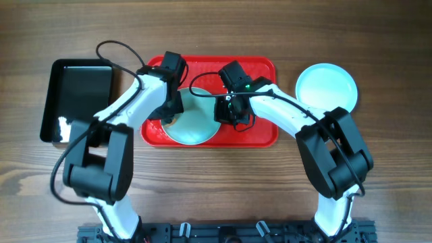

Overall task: Clean dirty plates on tray and stack at the side
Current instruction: 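Tilt the last plate up while the left gripper scrubs it with the sponge, then lift the last plate and carry it onto the stack at right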

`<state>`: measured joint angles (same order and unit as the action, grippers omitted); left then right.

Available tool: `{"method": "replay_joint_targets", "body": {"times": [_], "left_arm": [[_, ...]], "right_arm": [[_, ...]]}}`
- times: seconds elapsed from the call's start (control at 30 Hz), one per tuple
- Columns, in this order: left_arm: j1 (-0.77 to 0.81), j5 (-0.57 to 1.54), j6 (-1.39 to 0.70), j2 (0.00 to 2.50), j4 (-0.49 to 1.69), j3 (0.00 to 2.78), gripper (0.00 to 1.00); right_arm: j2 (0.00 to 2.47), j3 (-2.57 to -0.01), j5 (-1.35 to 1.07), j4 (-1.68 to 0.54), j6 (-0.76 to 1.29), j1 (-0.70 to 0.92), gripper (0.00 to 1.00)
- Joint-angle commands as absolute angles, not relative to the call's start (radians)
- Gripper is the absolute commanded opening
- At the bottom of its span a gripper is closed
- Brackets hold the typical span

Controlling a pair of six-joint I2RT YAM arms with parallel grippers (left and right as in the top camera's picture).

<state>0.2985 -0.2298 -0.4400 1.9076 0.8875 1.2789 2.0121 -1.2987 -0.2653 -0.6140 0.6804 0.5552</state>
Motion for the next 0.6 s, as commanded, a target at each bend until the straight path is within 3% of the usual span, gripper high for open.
{"method": "replay_joint_targets", "body": {"times": [0.0, 0.1, 0.33, 0.4, 0.57], "left_arm": [[0.245, -0.409, -0.451, 1.759, 0.896, 1.296, 0.04], [0.245, -0.389, -0.455, 1.663, 0.896, 1.296, 0.04], [0.244, -0.084, -0.453, 1.647, 0.851, 1.284, 0.04], [0.245, 0.037, -0.453, 1.683, 0.836, 1.280, 0.04], [0.245, 0.113, -0.453, 1.754, 0.827, 1.280, 0.04]], "right_arm": [[2.037, -1.300, -0.117, -0.649, 0.680, 0.522, 0.04], [2.005, -1.338, -0.037, -0.688, 0.675, 0.522, 0.04], [1.875, -1.523, 0.231, -0.905, 0.570, 0.522, 0.04], [1.826, -1.585, 0.390, -0.958, 0.501, 0.524, 0.04], [1.687, -1.617, 0.632, -0.953, 0.253, 0.542, 0.04]]}}
